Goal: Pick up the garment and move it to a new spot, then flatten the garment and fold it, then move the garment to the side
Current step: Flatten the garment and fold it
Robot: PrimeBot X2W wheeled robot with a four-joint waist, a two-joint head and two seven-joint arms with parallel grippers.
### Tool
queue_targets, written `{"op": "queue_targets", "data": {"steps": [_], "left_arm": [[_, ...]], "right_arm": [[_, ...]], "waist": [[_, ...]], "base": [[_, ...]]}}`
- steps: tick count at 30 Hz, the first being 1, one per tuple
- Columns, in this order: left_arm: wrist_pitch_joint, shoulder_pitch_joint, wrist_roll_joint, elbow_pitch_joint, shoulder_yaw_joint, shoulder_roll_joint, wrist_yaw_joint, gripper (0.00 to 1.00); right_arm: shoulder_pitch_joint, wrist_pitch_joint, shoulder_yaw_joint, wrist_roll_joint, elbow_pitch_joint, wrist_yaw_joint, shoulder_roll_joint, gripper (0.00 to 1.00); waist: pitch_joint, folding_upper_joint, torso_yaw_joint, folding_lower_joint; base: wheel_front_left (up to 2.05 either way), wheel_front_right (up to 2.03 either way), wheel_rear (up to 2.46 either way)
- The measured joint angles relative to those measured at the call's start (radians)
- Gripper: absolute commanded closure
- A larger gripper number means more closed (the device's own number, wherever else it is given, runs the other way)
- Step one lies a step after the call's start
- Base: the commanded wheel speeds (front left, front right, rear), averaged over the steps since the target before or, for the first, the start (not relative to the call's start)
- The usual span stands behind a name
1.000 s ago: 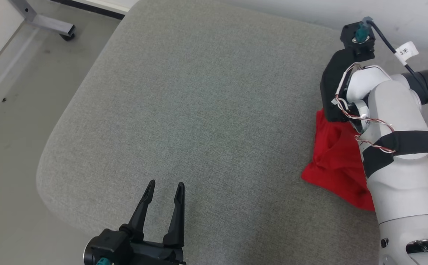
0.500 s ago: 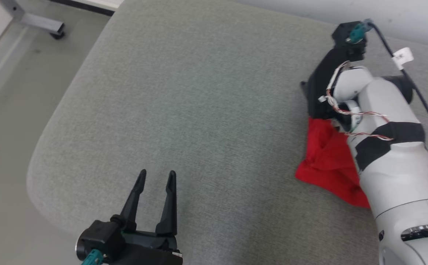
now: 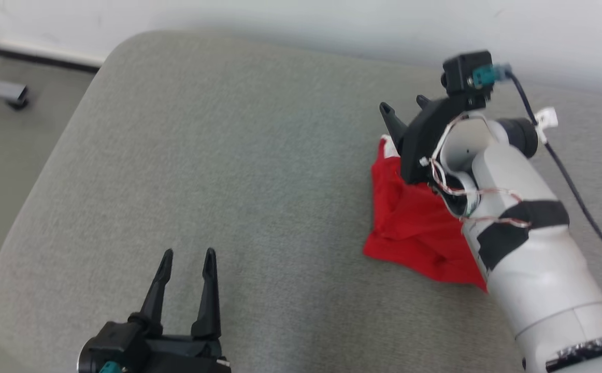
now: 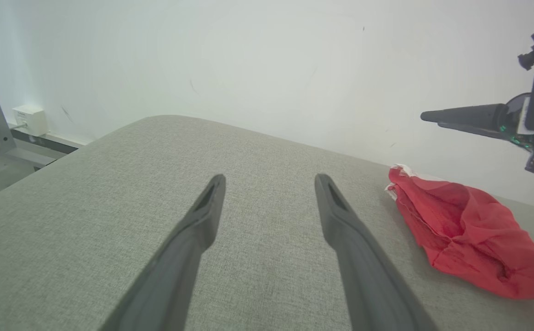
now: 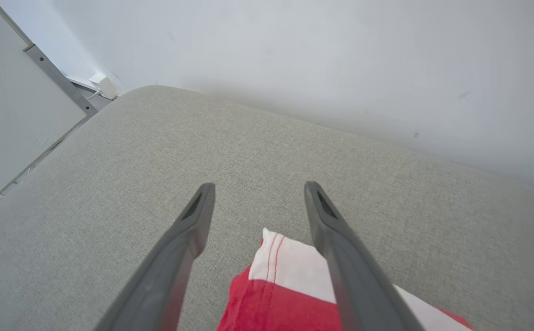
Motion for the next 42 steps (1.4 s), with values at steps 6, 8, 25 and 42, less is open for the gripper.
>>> {"op": "queue_targets", "data": {"steps": [6,8,25,42], "left_arm": [[0.0,0.04,0.023,0.006,0.026,0.0,-0.007,0.0],[0.0,0.05,0.025,0.009,0.033,0.0,-0.007,0.0],[0.0,0.109,0.068,0.05,0.084,0.0,-0.016,0.0],[0.0,0.169,0.142,0.092,0.17,0.001,-0.058,0.0]], "right_arm": [[0.131,-0.158,-0.05,-0.071,-0.056,0.0,0.0,0.0],[0.183,-0.206,-0.081,-0.111,-0.087,0.0,0.0,0.0],[0.658,-0.424,-0.299,-0.224,-0.469,0.0,-0.041,0.0],[0.961,-0.493,-0.261,-0.171,-0.639,0.0,-0.038,0.0]], "waist": [[-0.062,0.0,-0.058,0.0],[-0.084,0.0,-0.074,-0.0001],[-0.208,-0.0001,-0.204,-0.0001],[-0.251,0.0001,-0.321,0.0]], "base": [[0.0,0.0,0.0],[0.0,0.0,0.0],[0.0,0.0,0.0],[0.0,0.0,0.0]]}}
